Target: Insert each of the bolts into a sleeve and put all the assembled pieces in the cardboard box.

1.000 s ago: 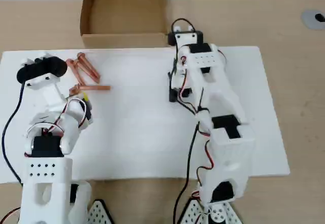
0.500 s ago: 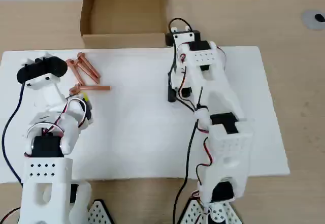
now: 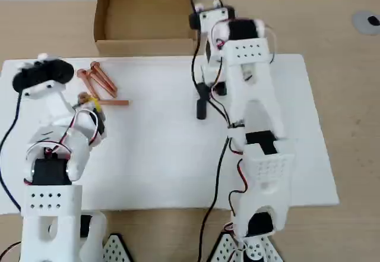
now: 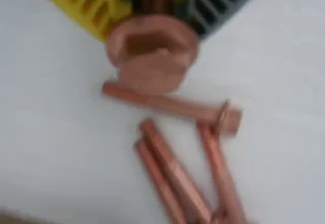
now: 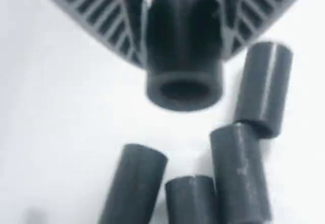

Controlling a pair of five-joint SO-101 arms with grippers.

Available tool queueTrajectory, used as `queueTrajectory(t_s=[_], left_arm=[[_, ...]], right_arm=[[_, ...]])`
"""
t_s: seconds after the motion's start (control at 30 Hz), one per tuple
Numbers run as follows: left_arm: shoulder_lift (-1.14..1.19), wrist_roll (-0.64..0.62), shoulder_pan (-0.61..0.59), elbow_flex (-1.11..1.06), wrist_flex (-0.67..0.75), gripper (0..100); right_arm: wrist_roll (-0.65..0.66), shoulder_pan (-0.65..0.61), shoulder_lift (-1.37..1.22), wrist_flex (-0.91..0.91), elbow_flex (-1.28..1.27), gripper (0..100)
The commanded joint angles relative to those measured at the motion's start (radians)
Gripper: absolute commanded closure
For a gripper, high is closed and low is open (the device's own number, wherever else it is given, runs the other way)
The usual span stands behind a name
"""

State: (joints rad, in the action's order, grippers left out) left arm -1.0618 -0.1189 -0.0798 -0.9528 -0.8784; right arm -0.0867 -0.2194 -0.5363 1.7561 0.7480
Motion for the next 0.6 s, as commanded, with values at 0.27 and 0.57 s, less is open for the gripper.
queueTrajectory(t_s=[0.27, 0.57], left_arm=[[-0.257, 0.287, 0.218, 0.206, -0.31, 99], [-0.638, 0.301, 0.249, 0.175, -0.376, 99]], right_arm=[[0.166, -0.163, 0.564, 0.032, 0.216, 98.8], [0.249, -0.171, 1.196, 0.032, -0.335, 98.8]])
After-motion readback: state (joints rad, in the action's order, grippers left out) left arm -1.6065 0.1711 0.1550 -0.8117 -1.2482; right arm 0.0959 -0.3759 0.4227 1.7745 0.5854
